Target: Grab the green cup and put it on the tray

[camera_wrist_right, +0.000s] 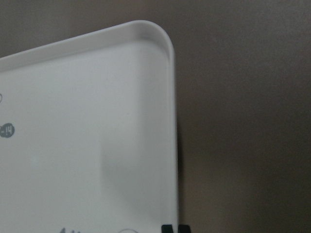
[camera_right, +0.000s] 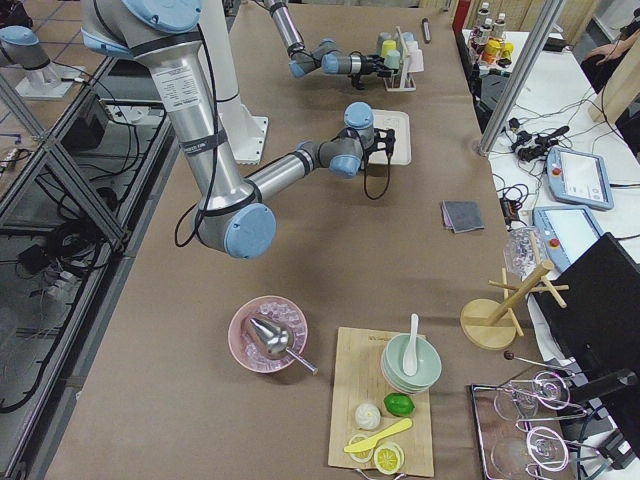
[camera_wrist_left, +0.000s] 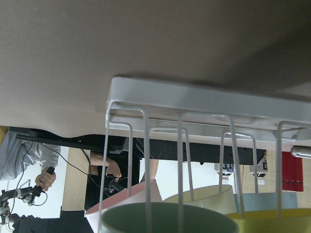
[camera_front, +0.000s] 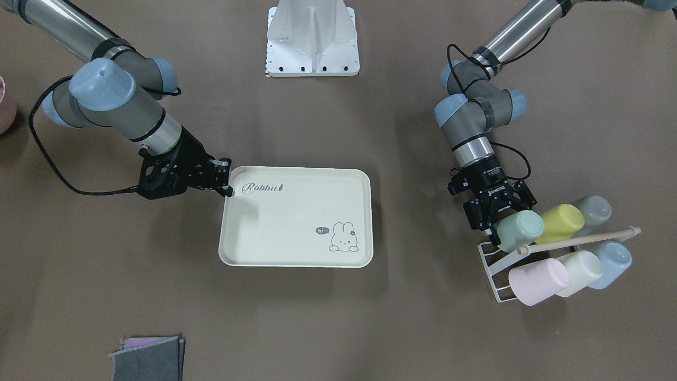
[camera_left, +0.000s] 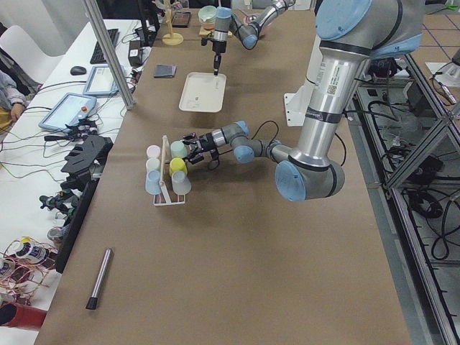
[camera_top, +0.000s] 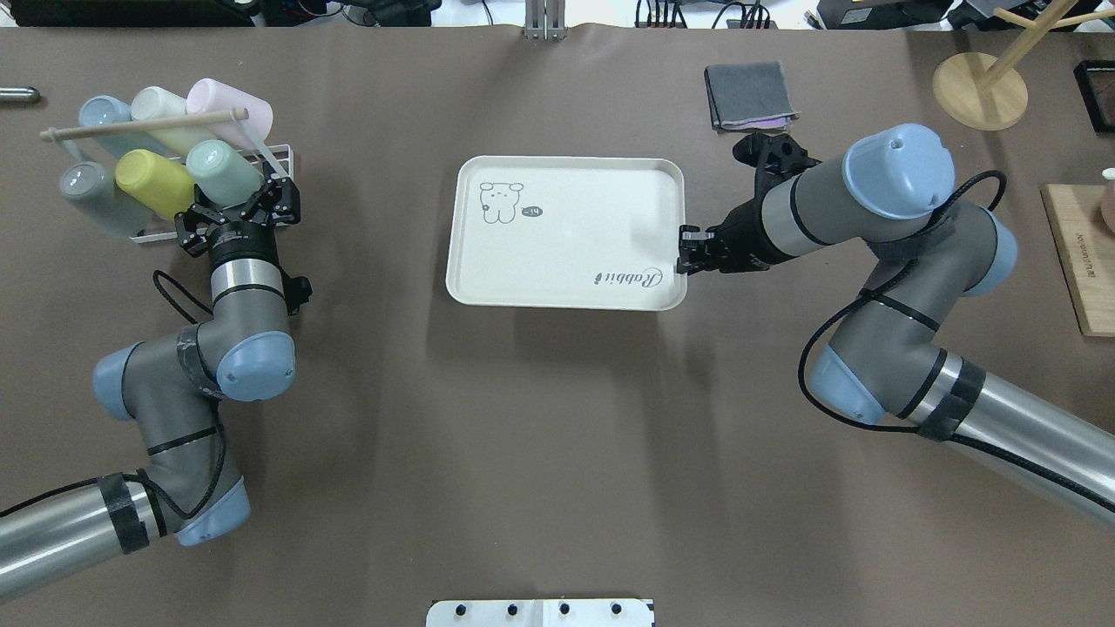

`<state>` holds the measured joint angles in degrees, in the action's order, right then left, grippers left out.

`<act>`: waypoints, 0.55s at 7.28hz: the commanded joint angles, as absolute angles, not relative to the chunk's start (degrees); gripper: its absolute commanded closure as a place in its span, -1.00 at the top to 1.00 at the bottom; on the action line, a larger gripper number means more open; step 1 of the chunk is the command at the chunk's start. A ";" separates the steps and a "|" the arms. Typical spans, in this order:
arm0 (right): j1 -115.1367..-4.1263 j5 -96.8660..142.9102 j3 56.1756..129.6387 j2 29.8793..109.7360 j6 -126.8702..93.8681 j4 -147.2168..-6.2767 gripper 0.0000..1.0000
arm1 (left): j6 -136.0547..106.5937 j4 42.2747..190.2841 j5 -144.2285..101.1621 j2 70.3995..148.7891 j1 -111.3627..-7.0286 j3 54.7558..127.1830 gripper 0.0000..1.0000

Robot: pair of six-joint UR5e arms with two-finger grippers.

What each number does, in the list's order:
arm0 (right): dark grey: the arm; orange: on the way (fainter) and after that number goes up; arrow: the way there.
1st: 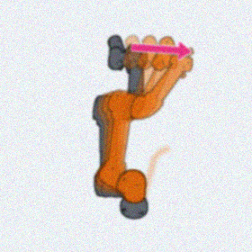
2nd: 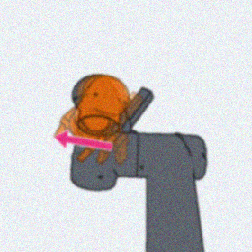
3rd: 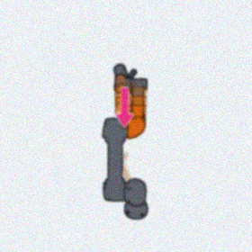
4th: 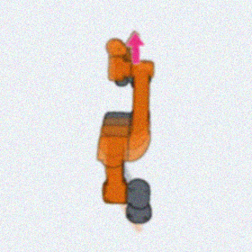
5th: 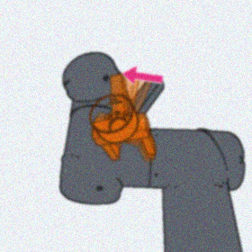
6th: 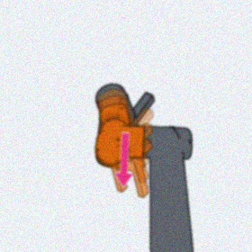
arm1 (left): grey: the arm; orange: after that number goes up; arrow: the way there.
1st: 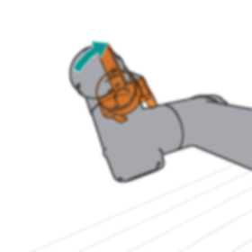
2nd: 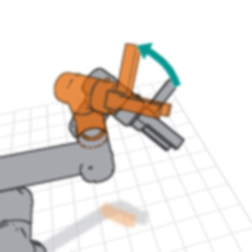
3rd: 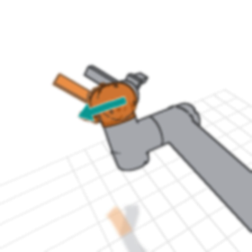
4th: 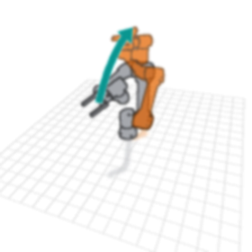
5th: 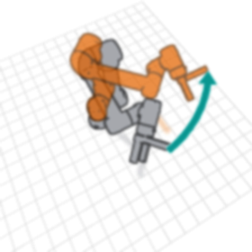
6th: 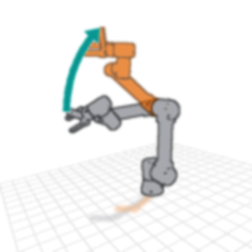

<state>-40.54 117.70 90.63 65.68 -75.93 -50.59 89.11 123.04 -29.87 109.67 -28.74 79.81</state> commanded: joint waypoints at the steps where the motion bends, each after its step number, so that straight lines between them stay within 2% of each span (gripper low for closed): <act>1: -37.63 115.23 84.94 64.51 -76.55 -42.78 -1.00 | 89.47 123.22 -29.88 109.95 -28.74 79.19 0.93; 2: -37.36 115.31 82.64 64.60 -77.16 -39.24 -1.00 | 89.21 123.31 -29.80 110.04 -28.74 78.49 0.93; 4: -36.22 115.22 82.53 64.42 -77.08 -39.11 -1.00 | 88.86 123.40 -29.88 110.04 -28.74 78.22 0.93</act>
